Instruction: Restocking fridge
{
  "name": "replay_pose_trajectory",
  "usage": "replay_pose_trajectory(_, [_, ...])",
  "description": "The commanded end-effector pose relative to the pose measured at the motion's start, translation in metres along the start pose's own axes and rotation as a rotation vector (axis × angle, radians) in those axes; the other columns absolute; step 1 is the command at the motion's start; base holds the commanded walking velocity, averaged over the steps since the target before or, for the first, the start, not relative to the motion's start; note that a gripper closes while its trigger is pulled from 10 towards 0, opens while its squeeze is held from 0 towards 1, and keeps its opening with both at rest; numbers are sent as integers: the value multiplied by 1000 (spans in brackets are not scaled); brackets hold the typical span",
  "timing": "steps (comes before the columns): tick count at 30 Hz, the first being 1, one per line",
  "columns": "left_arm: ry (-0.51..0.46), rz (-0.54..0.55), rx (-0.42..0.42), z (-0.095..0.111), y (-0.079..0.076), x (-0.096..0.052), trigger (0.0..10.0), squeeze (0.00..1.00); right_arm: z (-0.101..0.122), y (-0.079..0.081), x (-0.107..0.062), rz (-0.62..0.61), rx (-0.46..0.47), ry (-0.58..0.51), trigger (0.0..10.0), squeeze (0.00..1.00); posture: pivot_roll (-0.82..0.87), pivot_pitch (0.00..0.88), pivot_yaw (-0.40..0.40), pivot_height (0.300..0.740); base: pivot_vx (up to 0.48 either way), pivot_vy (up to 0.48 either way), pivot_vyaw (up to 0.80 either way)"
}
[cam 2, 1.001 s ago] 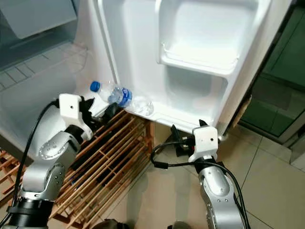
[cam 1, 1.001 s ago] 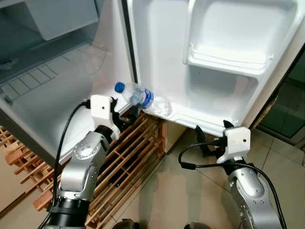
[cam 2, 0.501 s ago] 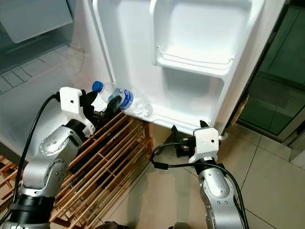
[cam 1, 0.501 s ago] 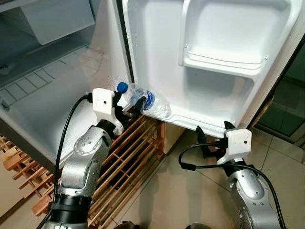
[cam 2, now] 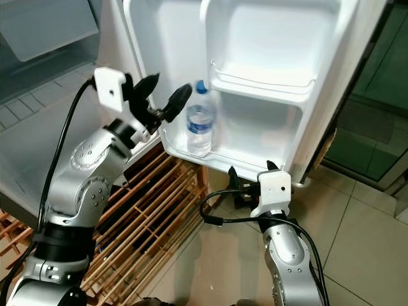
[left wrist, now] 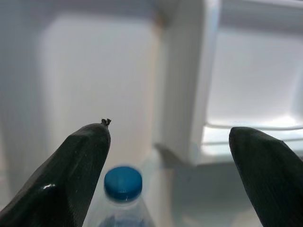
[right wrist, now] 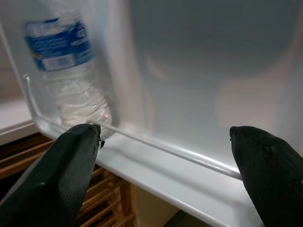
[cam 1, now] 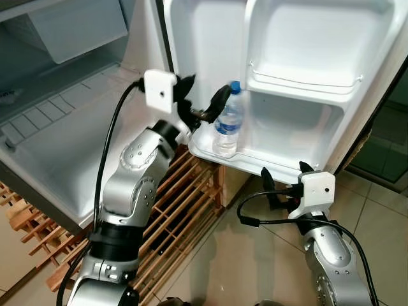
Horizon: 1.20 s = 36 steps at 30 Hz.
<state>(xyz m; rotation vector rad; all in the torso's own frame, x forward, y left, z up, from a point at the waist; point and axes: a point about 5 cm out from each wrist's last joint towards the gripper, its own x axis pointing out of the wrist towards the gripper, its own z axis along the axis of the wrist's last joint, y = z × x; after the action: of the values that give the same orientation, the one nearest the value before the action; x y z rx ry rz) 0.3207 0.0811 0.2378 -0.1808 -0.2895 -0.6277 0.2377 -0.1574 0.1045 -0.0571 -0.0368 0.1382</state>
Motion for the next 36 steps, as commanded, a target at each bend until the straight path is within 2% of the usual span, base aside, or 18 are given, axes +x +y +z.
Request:
replay_pose_trajectory(1, [10, -3, -1, 1, 2, 1, 10000, 0, -2, 0, -1, -9, 2, 4, 10000, 27, -130, 0, 142, 740, 0, 0, 0])
replay_pose_trajectory(4, [31, 47, 2, 1, 16, -5, 10000, 0, -2, 0, -5, -23, 0, 2, 10000, 27, -142, 0, 158, 740, 0, 0, 0])
replay_pose_trajectory(6, [64, 87, 1, -5, 24, -20, 10000, 0, -2, -2, -8, -33, -4, 2, 10000, 27, -143, 0, 160, 740, 0, 0, 0])
replay_pose_trajectory(9, [124, 125, 28, -18, 30, -47, 10000, 0, 2, -8, -20, -83, -14, -7, 10000, 27, -126, 0, 145, 740, 0, 0, 0])
replay_pose_trajectory(11, [124, 137, 74, -25, 36, -72, 10000, 0, 6, -11, -30, -113, -43, -16, 10000, 27, -119, 0, 139, 740, 0, 0, 0])
replay_pose_trajectory(12, [178, 197, 97, -38, 43, -95, 10000, 0, 10, -16, -36, -143, -35, -27, 10000, 31, -120, 0, 135, 740, 0, 0, 0])
replay_pose_trajectory(13, [178, 197, 97, -38, 43, -95, 10000, 0, 10, -16, -36, -143, -35, -27, 10000, 31, -120, 0, 135, 740, 0, 0, 0])
replay_pose_trajectory(14, [205, 240, 90, -45, 47, -109, 10000, 0, 12, -20, -39, -163, -29, -37, 10000, 31, -118, 0, 123, 740, 0, 0, 0])
replay_pose_trajectory(15, [225, 269, 92, -50, 49, -118, 10000, 0, 13, -22, -40, -171, -22, -44, 10000, 35, -119, 0, 118, 740, 0, 0, 0])
replay_pose_trajectory(16, [225, 269, 92, -50, 49, -118, 10000, 0, 13, -22, -40, -171, -22, -44, 10000, 35, -119, 0, 118, 740, 0, 0, 0])
replay_pose_trajectory(19, [281, 340, 95, -66, 50, -137, 10000, 0, 9, -24, -41, -174, -19, -33, 10000, 31, -111, 0, 85, 740, 0, 0, 0])
replay_pose_trajectory(22, [306, 378, 103, -72, 48, -139, 10000, 0, 6, -22, -39, -151, -32, -21, 10000, 35, -104, 0, 68, 740, 0, 0, 0])
replay_pose_trajectory(27, [212, 352, 95, -57, 36, -128, 10000, 0, 13, -22, -28, -116, -33, -25, 10000, 31, -92, 0, 52, 740, 0, -352, 0])
replay_pose_trajectory(29, [181, 327, 58, -56, 34, -128, 10000, 0, 12, -20, -25, -105, -18, -22, 10000, 35, -87, 0, 47, 740, 0, -480, 0])
replay_pose_trajectory(34, [150, 301, 41, -52, 29, -127, 10000, 0, 9, -13, -34, -79, 2, -7, 10000, 35, -89, 0, 44, 740, 0, -470, 0])
replay_pose_trajectory(36, [150, 315, 10, -53, 30, -125, 10000, 0, 6, -17, -38, -108, 6, 7, 10000, 35, -94, 0, 45, 740, 0, -454, 0])
